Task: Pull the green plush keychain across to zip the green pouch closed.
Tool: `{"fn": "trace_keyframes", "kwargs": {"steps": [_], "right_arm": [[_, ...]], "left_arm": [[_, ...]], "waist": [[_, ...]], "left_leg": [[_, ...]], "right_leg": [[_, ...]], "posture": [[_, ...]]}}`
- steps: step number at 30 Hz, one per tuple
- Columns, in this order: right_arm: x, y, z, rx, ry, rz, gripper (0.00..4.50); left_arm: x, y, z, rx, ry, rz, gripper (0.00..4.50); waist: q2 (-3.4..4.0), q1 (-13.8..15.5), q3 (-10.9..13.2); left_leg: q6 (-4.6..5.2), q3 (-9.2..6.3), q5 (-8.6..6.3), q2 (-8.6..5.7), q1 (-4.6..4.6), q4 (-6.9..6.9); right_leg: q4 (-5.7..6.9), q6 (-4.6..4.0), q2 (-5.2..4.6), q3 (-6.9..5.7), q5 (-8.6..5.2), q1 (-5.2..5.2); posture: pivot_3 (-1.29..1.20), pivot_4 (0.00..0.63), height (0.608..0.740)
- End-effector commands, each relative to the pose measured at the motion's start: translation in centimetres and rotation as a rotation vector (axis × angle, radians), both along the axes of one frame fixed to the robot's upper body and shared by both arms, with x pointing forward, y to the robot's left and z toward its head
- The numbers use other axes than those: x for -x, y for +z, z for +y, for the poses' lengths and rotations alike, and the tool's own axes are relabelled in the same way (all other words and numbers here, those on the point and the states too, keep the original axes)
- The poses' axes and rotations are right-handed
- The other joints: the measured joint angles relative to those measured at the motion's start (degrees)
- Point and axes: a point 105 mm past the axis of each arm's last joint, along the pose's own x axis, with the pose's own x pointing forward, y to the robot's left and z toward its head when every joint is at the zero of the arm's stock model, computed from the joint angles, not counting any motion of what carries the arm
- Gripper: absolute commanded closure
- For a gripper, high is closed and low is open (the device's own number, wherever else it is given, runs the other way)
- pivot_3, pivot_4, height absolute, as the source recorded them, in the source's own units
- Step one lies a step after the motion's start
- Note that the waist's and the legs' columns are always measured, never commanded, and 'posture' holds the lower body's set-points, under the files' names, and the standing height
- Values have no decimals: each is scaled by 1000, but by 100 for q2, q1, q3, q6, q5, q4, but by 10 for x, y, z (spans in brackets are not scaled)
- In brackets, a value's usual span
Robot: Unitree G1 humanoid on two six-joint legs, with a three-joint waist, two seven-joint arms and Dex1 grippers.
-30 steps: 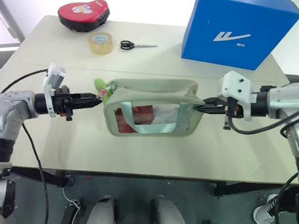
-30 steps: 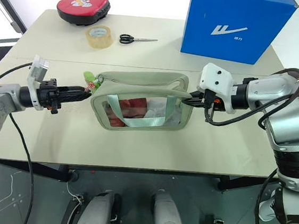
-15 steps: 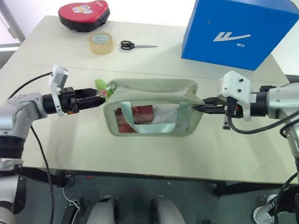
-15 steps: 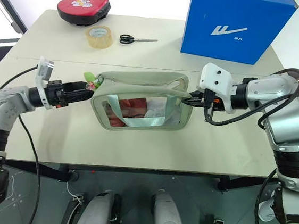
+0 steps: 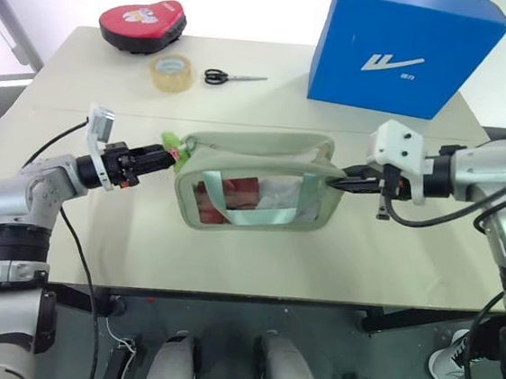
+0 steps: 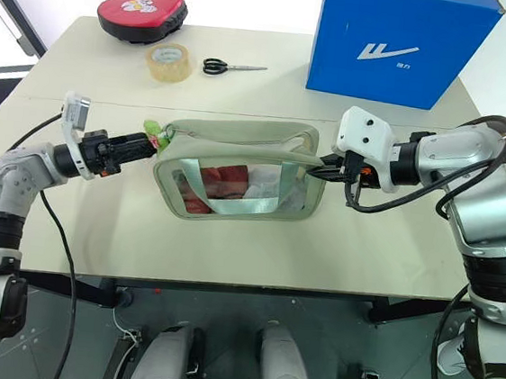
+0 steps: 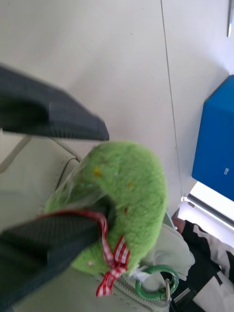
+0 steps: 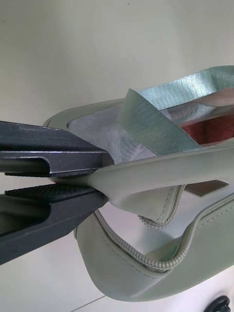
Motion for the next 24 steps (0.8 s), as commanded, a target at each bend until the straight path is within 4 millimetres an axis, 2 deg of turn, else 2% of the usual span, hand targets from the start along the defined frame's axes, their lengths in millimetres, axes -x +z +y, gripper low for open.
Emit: {"fn": "trace_keyframes", "kwargs": {"steps": [1,6,10,12,15,24], "right_arm": [[3,12,3,-3,16,-45,4500],[2,11,3,-4,13,-40,4500],[0,10,3,-7,9,-36,4500],[-2,9,3,-8,7,-34,4500],[-4,8,4,-13,4,-33,4500],[-7,5,7,-24,-1,-32,4500]], "left_arm": [[11,15,8,-5,-20,-51,4454],[21,23,15,-66,-28,-82,4454],[25,46,20,-128,-21,-153,4454],[27,64,15,-130,-41,-178,4454],[28,81,2,-136,-86,-164,4454],[25,91,-55,-229,-268,-157,4454]], "waist": [[0,-1,0],[0,5,0],[0,3,0],[-1,7,1],[-1,10,1],[-1,1,0]], "left_leg": [[0,0,0,0,0,0],[0,-1,0,1,0,0],[0,-1,0,0,0,0],[0,-1,0,0,0,0],[0,-1,0,-1,-2,3],[0,-1,0,-3,-1,4]], "right_leg": [[0,0,0,0,0,0],[0,0,-1,0,0,0],[0,0,-1,-1,0,1],[0,0,0,-1,0,1],[-1,0,1,-3,0,2],[0,1,6,-2,0,4]], "posture": [[0,150,737],[0,150,737],[0,150,737],[0,150,737],[0,150,737],[0,150,737]]}}
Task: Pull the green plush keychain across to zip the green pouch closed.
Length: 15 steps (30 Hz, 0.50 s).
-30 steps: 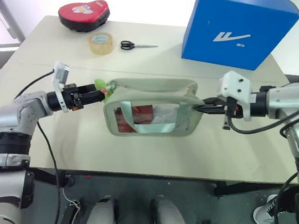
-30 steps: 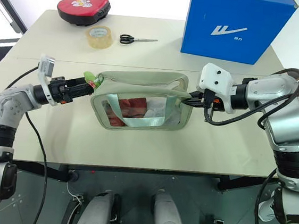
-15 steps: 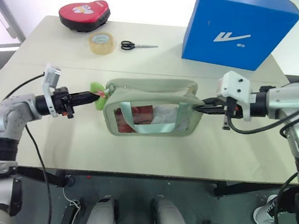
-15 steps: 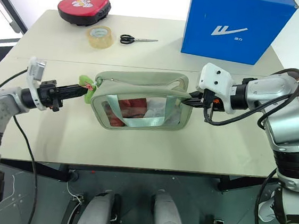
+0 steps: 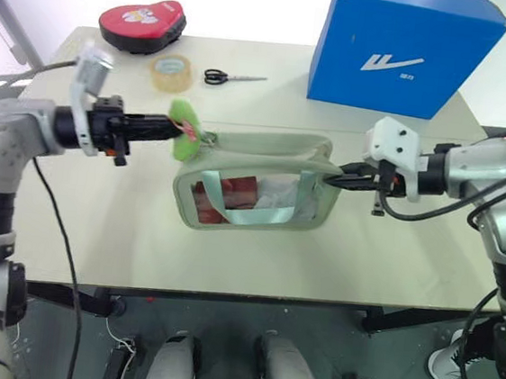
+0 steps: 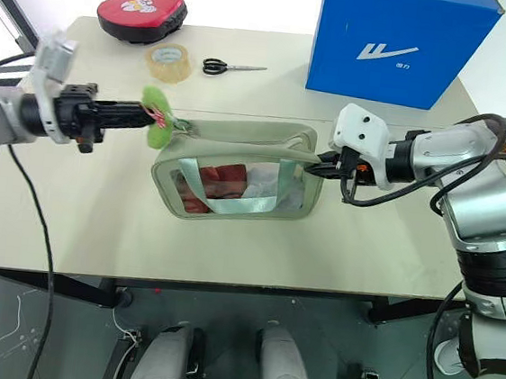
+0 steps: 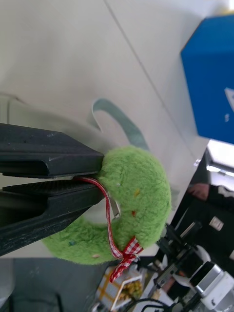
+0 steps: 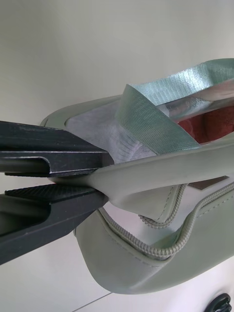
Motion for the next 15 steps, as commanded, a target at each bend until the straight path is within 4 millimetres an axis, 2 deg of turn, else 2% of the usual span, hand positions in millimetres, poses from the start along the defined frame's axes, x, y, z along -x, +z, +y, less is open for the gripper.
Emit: {"fn": "trace_keyframes", "kwargs": {"steps": [1,8,11,15], "right_arm": [[0,7,5,-6,12,-40,4500],[-2,7,5,-10,7,-43,4500],[-1,8,5,-12,4,-45,4500],[-1,9,5,-16,2,-47,4500]], "left_arm": [[1,13,-17,-24,-60,-56,4454],[-13,4,-41,-81,-117,-89,4454],[-15,-1,-43,-98,-131,-66,3570],[-16,0,-39,-132,-123,-82,1506]], "waist": [[0,2,0],[0,-4,0],[0,2,0],[0,4,0]], "left_leg": [[0,0,0,0,0,0],[-1,1,0,-1,0,2],[-1,1,0,-1,0,2],[0,1,0,-1,0,2]], "right_leg": [[0,0,0,1,0,0],[0,0,0,1,0,0],[0,0,1,1,0,0],[0,0,0,2,0,0]], "posture": [[0,150,737],[0,150,737],[0,150,737],[0,150,737]]}}
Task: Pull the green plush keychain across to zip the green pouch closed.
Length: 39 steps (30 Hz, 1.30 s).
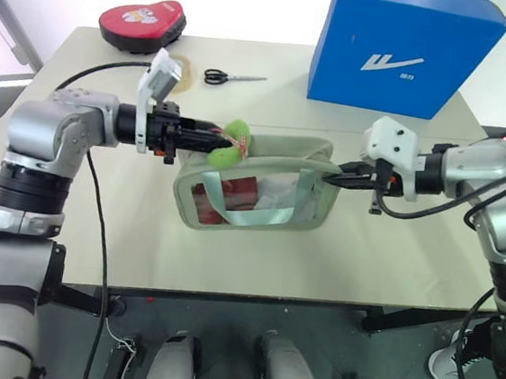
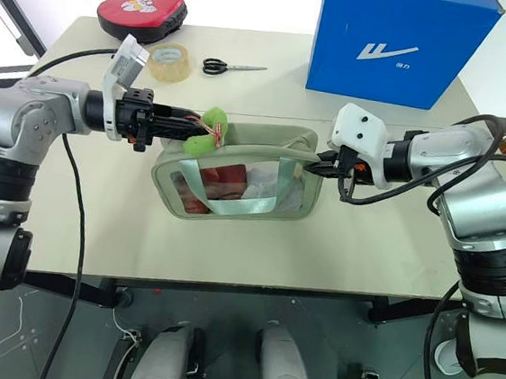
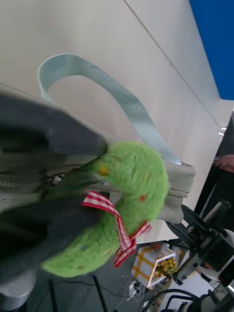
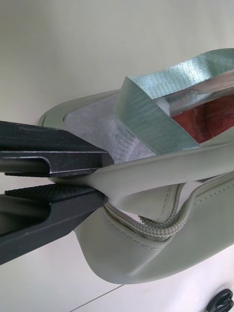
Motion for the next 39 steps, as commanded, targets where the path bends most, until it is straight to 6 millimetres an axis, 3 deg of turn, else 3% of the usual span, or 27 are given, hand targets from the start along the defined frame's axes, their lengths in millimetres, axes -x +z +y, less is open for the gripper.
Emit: {"fn": "trace_keyframes", "kwargs": {"steps": [1,3,12,20,27,30,32,37,39], "right_arm": [[1,9,5,-13,13,-40,4500],[0,9,6,-15,13,-40,4500],[-1,6,9,-25,11,-32,4500],[-2,7,10,-28,15,-29,4500],[-2,6,11,-26,16,-23,4500],[-1,6,10,-26,16,-21,4500],[-1,6,10,-27,16,-20,4500],[-2,8,11,-27,18,-21,4500],[-1,9,11,-28,20,-22,4500]], "left_arm": [[-1,11,6,-35,7,-64,1037],[-3,16,13,-49,25,-83,28],[-9,35,40,-70,86,-115,28],[8,46,48,-26,40,-196,28],[30,20,78,-38,83,-201,28],[53,4,77,-42,20,-197,28],[56,-5,72,-42,28,-192,28],[48,-32,56,-82,73,-179,28],[44,-39,51,-109,81,-197,563]], "waist": [[0,-3,0],[0,-3,0],[0,1,0],[0,-16,0],[1,-13,0],[1,-5,0],[0,6,0],[0,26,0],[0,26,0]], "left_leg": [[0,0,0,0,0,0],[0,0,0,0,0,0],[0,3,0,0,0,0],[0,0,0,3,0,0],[0,0,0,6,2,-1],[1,1,-1,11,1,-3],[1,1,-1,11,0,-2],[1,1,-1,3,4,3],[1,1,-1,2,3,4]], "right_leg": [[0,0,0,0,0,0],[0,0,0,0,0,0],[0,0,3,0,0,0],[0,0,3,0,0,-1],[2,0,1,2,0,-2],[1,0,-5,2,0,-3],[0,-1,-7,0,0,-3],[0,0,-6,0,0,8],[0,0,-3,-1,0,8]], "posture": [[0,150,737],[0,150,737],[0,150,737],[0,150,737],[0,150,737],[0,150,737],[0,150,737],[0,150,737],[0,150,737]]}}
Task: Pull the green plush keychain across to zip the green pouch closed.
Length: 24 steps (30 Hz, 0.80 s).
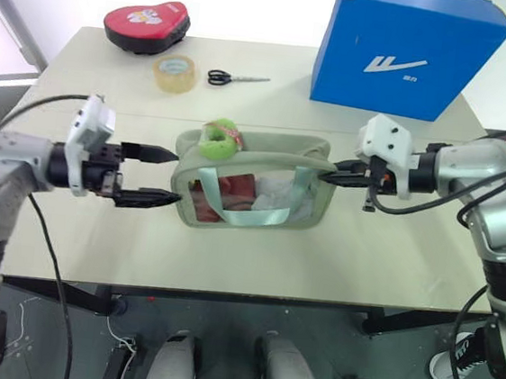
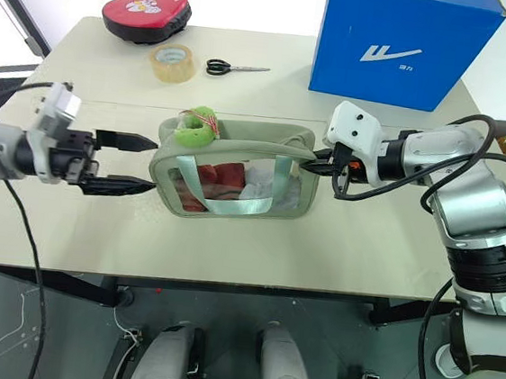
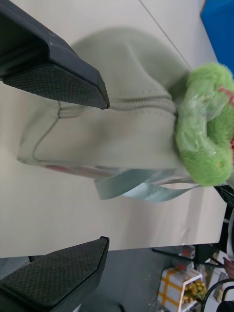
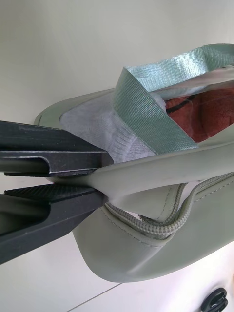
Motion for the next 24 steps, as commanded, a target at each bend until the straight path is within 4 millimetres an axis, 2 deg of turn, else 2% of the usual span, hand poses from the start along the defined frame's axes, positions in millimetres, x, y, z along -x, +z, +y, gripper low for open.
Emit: {"fn": "trace_keyframes", "kwargs": {"steps": [1,8,12,15,18,21,22,24], "right_arm": [[2,10,5,-7,27,-31,4500],[4,11,4,-6,24,-33,4500],[9,13,1,1,37,-49,4500],[18,23,-3,-8,67,-68,3311],[27,42,-11,-23,104,-120,1783],[34,66,-7,-66,170,-188,224],[39,79,4,-108,231,-207,49],[39,95,25,-147,304,-240,49]], "left_arm": [[-4,-2,-8,-46,14,-61,903],[-7,-4,-12,-51,15,-58,4469],[-10,-4,-14,-66,21,-73,4469],[-14,-7,-14,-84,34,-88,4500],[-14,-7,-17,-87,18,-90,4500],[-15,-7,-18,-83,16,-92,4500],[-15,-7,-18,-82,12,-92,4500],[-16,-8,-19,-86,3,-94,4500]], "waist": [[0,-11,0],[0,-25,0],[0,-20,0],[0,0,0],[1,36,0],[1,82,1],[2,77,1],[5,63,1]], "left_leg": [[0,0,0,0,0,0],[2,-1,-1,0,0,-2],[2,-2,-1,0,0,-2],[2,-1,-1,0,-1,-2],[2,0,-1,-2,-2,-1],[2,0,-1,-2,-1,-1],[2,2,-1,-2,1,-1],[2,3,-1,0,4,-1]], "right_leg": [[0,0,0,0,0,0],[-1,0,0,2,0,-2],[-1,0,0,1,0,-2],[-2,0,-1,1,0,-2],[-3,0,-2,2,0,-2],[-5,0,-2,1,0,-1],[-5,0,-2,2,0,-1],[-3,0,-1,3,1,-1]], "posture": [[0,150,737],[0,150,737],[0,150,737],[0,150,737],[0,150,737],[0,150,737],[0,150,737],[0,150,737]]}}
